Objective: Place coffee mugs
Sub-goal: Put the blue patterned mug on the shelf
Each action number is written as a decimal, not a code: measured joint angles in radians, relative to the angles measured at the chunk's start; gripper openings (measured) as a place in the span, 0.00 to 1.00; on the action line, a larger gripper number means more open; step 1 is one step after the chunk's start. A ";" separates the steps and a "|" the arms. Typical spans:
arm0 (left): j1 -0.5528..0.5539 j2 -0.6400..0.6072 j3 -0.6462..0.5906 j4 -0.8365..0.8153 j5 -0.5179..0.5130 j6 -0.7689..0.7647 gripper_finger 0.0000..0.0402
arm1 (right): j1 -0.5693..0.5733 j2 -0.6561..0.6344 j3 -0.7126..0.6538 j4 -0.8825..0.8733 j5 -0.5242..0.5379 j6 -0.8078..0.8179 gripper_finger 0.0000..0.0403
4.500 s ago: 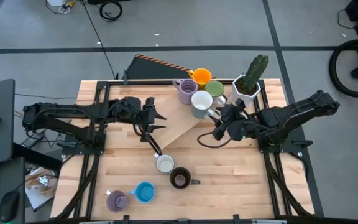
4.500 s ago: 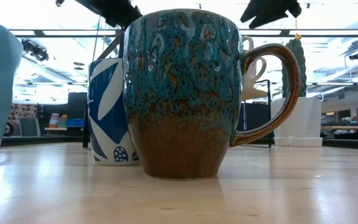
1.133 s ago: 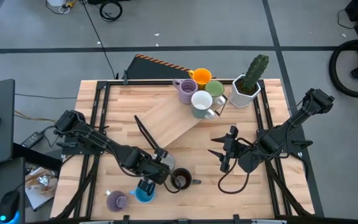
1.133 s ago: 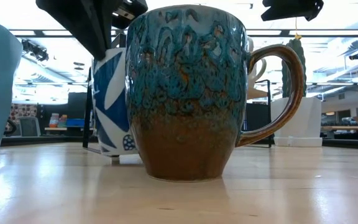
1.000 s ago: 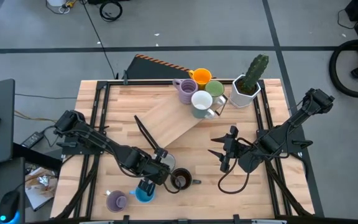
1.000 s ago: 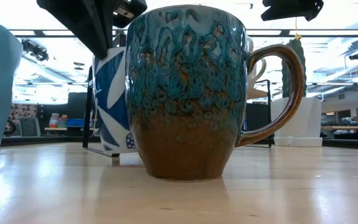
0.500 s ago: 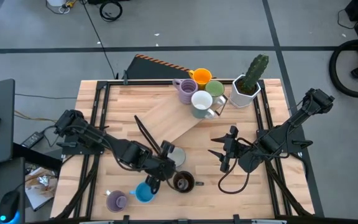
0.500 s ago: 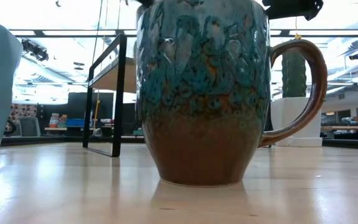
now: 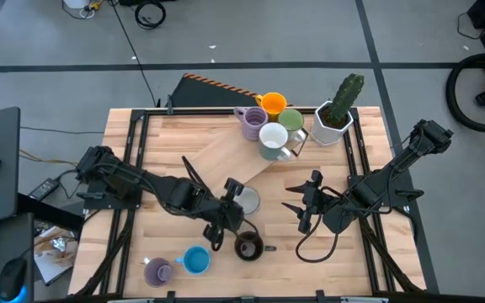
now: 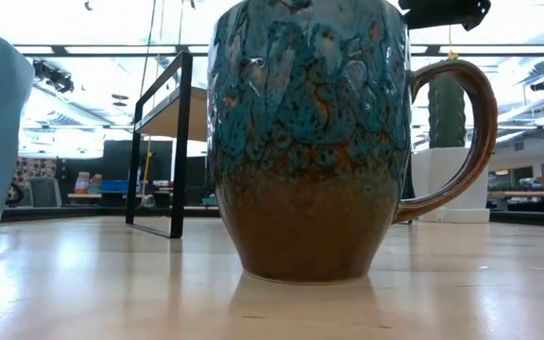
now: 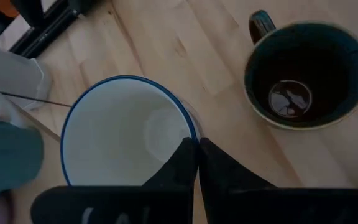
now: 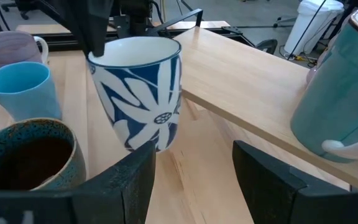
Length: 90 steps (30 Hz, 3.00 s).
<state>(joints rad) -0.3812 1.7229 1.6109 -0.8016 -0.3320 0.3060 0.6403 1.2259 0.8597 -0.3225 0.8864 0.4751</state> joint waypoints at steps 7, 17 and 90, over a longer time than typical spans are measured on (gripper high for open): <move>0.025 0.000 0.046 -0.008 0.004 0.058 0.03 | 0.000 0.000 0.000 0.000 0.000 -0.001 0.55; 0.067 -0.001 0.156 -0.140 -0.011 0.093 0.03 | 0.000 0.000 0.000 0.000 0.000 -0.007 0.55; 0.660 0.000 0.265 -0.426 0.277 0.651 0.15 | -0.001 0.000 0.000 0.066 0.036 -0.112 0.55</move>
<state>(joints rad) 0.2787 1.7226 1.8755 -1.2278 -0.0555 0.9565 0.6392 1.2255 0.8600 -0.2569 0.9222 0.3630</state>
